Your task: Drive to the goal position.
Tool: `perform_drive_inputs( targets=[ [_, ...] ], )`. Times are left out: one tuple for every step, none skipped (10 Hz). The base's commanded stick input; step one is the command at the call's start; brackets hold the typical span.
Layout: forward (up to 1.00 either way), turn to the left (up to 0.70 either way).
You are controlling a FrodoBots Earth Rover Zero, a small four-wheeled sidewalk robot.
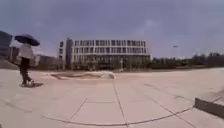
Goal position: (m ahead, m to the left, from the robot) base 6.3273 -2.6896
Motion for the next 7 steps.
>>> perform_drive_inputs(
  targets=[
    [0.7, -0.35],
    [0.7, -0.35],
    [0.7, -0.35],
    [0.7, -0.35],
    [0.7, -0.35],
    [0.7, -0.35],
    [0.7, -0.35]
  ],
)
